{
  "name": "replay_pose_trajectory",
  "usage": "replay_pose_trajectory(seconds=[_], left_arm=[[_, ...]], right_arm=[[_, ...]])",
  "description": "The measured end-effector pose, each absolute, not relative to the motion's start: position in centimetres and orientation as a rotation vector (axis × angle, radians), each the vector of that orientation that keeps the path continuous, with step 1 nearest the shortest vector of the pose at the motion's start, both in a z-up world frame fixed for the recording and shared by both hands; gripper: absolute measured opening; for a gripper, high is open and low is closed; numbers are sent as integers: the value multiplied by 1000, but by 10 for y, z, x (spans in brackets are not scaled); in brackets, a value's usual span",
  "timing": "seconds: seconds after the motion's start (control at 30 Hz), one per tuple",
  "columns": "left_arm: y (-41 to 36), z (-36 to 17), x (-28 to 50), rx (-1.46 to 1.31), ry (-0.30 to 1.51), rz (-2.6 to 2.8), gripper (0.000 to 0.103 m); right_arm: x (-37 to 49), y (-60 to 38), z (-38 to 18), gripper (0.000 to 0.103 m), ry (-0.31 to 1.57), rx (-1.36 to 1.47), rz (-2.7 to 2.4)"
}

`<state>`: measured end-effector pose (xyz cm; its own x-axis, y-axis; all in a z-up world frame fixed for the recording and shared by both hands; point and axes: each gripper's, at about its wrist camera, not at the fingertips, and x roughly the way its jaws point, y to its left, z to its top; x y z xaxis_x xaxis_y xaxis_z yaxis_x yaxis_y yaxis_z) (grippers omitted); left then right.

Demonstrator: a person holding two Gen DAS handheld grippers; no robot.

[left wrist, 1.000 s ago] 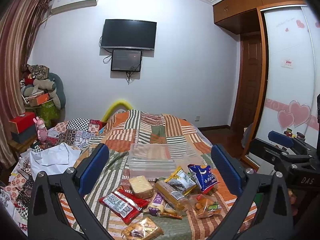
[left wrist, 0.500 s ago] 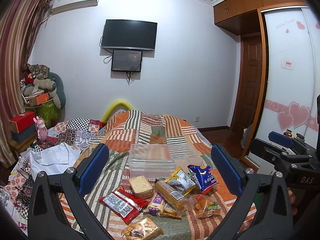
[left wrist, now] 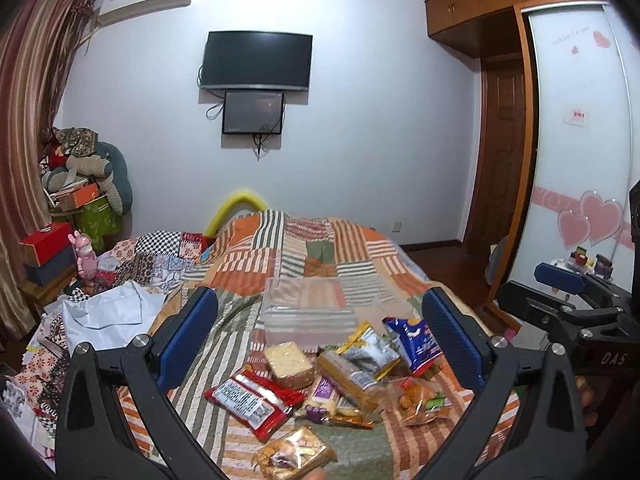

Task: Organize snacks
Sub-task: 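Grasp the clear bag of orange puffs with right tool while left tool grasps the bread-puff bag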

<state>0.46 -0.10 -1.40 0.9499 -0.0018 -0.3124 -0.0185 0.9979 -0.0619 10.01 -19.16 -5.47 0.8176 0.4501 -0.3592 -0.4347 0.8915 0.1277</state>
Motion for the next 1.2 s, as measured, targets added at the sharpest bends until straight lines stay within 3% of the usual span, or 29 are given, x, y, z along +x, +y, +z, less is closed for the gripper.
replay_pose_trajectory(seconds=[0.17, 0.23, 0.4, 0.53, 1.2], left_arm=[[11, -32, 16, -70, 410, -23, 99], [16, -42, 24, -68, 470, -26, 87], [31, -69, 36, -116, 593, -40, 78], [34, -94, 41, -113, 683, -52, 78], [21, -188, 62, -113, 1031, -138, 78]], right_arm=[[107, -191, -71, 103, 449, 24, 460], [110, -192, -79, 103, 478, 6, 449], [123, -198, -105, 96, 601, 20, 454], [136, -201, -132, 82, 724, 39, 455], [167, -195, -192, 80, 964, 100, 463]])
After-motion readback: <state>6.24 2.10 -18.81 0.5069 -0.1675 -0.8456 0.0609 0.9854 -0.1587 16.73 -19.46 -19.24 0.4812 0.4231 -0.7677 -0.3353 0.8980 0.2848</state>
